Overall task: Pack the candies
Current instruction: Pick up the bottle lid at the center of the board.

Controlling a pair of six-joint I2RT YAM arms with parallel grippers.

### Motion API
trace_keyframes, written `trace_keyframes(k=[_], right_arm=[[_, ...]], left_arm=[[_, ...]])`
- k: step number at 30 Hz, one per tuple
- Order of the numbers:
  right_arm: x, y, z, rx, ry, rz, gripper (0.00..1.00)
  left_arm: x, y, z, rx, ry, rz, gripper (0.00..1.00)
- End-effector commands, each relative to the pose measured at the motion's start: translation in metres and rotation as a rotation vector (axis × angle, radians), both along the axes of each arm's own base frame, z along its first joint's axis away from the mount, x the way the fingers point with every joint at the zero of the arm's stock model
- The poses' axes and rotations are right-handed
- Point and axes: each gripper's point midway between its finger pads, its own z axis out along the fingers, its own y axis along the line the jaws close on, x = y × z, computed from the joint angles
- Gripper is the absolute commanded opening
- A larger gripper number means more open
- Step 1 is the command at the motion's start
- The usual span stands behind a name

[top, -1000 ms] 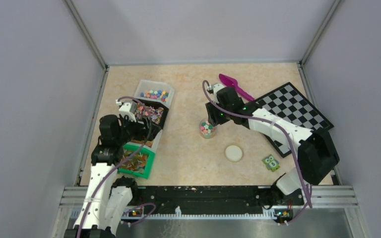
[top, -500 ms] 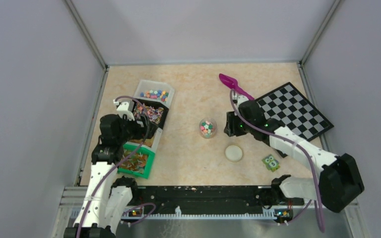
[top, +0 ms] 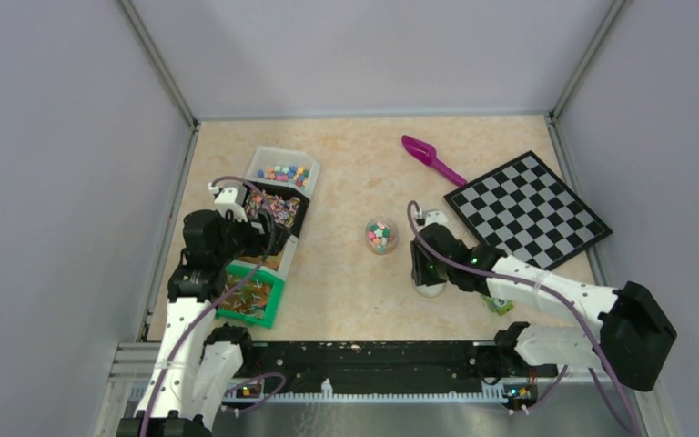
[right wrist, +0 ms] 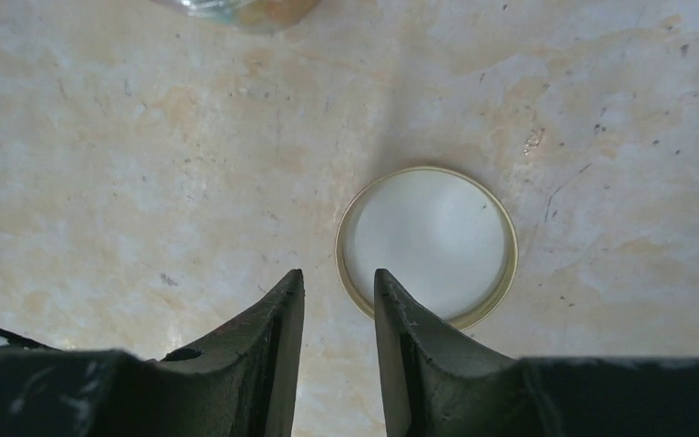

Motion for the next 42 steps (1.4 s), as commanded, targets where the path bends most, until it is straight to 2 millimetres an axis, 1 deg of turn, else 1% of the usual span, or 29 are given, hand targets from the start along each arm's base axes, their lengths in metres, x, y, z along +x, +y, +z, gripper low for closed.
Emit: trace_keyframes(k=[1,7,11,15,34,42], right_arm=[[0.002,0.010,-0.005,-0.074,-0.020,-0.022,0.33],[-0.001,0.021,-0.016,-0.136,-0.018,0.013,0.33],[-0.004,0.029,-0.019,-0.132,-0.012,0.034,0.33],[-0.004,0.027,-0.026,-0.148,-0.007,0.035,0.28],[-0.006,0.024,-0.052,-0.198,0.023,0.057,0.24],[-0.009,0.023,-0.058,-0.201,0.032,0.062,0.19]], left_arm=[[0.003,-0.004,0.022,-0.003,-0.078,-0.028,0.99],[0.002,-0.005,0.022,-0.003,-0.081,-0.038,0.99],[0.002,-0.004,0.024,0.000,-0.087,-0.034,0.99],[0.001,-0.005,0.024,-0.002,-0.088,-0.039,0.99],[0.002,-0.006,0.023,-0.007,-0.083,-0.042,0.99],[0.002,-0.005,0.023,-0.004,-0.085,-0.038,0.99]])
